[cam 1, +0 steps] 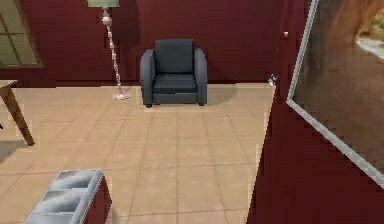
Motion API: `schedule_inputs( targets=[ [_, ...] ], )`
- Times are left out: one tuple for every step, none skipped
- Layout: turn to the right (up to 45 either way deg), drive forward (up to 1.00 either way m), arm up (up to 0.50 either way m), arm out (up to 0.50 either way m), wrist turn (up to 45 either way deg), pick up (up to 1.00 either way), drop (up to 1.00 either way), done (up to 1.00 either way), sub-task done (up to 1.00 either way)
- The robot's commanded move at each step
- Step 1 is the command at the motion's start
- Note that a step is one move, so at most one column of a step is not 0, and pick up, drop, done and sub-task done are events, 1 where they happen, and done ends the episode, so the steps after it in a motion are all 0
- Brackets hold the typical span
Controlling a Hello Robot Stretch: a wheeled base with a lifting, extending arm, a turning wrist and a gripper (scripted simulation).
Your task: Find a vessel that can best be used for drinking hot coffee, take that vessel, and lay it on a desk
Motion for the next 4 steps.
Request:
schedule_inputs(
  targets=[
    [0.0,0.45,0.0,0.0,0.0,0.0,0.0,0.0,0.0],
    [-18.0,0.0,0.0,0.0,0.0,0.0,0.0,0.0,0.0],
    [0.0,0.9,0.0,0.0,0.0,0.0,0.0,0.0,0.0],
    [-30.0,0.0,0.0,0.0,0.0,0.0,0.0,0.0,0.0]
  ],
)
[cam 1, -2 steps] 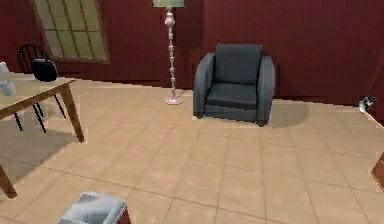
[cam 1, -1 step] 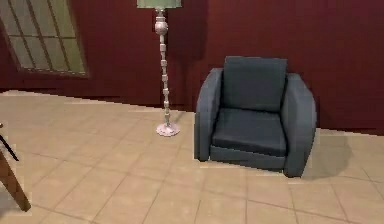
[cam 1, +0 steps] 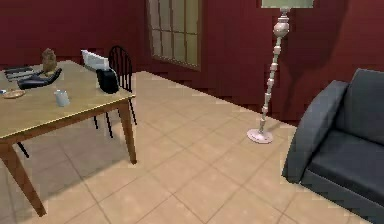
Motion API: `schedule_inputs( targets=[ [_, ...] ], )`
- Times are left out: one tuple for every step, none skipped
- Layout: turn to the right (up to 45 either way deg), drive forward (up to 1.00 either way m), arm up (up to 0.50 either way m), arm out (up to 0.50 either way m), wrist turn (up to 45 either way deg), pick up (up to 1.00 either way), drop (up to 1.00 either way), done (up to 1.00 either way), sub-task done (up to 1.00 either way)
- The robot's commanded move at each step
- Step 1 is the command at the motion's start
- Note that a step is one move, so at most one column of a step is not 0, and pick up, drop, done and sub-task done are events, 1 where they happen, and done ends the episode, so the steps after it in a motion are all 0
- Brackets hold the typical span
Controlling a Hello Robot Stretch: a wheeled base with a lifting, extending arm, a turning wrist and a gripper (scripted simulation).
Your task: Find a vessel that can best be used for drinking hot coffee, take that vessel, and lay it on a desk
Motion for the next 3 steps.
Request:
schedule_inputs(
  targets=[
    [0.0,0.3,0.0,0.0,0.0,0.0,0.0,0.0,0.0],
    [-42.0,0.0,0.0,0.0,0.0,0.0,0.0,0.0,0.0],
    [0.0,0.6,0.0,0.0,0.0,0.0,0.0,0.0,0.0]
  ],
)
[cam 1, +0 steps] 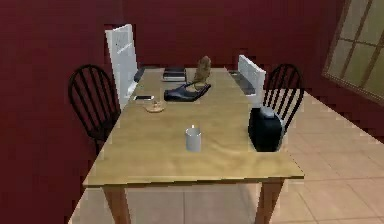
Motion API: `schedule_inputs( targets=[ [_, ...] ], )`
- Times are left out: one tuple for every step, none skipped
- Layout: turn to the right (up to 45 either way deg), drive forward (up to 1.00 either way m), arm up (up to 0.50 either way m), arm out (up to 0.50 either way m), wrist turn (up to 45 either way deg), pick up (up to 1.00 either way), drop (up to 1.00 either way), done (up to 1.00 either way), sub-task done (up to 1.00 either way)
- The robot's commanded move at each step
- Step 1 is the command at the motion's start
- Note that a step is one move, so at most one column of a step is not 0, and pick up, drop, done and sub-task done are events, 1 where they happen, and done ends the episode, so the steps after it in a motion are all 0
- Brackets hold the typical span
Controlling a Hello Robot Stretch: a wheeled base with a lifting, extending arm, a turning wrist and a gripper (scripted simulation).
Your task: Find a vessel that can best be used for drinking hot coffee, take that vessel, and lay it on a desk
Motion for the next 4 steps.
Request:
schedule_inputs(
  targets=[
    [-45.0,0.0,0.0,0.0,0.0,0.0,0.0,0.0,0.0],
    [-39.0,0.0,0.0,0.0,0.0,0.0,0.0,0.0,0.0],
    [45.0,0.0,0.0,0.0,0.0,0.0,0.0,0.0,0.0],
    [45.0,0.0,0.0,0.0,0.0,0.0,0.0,0.0,0.0]
  ],
)
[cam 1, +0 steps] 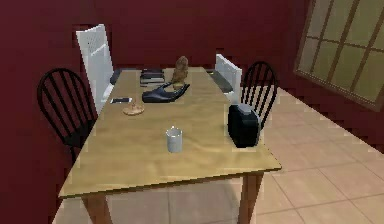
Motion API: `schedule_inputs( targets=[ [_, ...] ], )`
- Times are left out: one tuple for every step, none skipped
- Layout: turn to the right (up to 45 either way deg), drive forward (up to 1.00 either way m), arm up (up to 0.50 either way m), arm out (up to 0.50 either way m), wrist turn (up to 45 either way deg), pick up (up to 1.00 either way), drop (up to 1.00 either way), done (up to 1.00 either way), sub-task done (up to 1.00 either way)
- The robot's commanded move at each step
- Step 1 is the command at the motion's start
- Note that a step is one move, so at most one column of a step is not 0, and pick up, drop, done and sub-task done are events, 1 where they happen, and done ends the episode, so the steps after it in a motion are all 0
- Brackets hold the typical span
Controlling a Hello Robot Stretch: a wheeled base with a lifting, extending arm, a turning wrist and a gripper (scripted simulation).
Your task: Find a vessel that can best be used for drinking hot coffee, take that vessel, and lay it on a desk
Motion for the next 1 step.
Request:
schedule_inputs(
  targets=[
    [6.0,0.0,0.0,0.0,0.0,0.0,0.0,0.0,0.0]
  ],
)
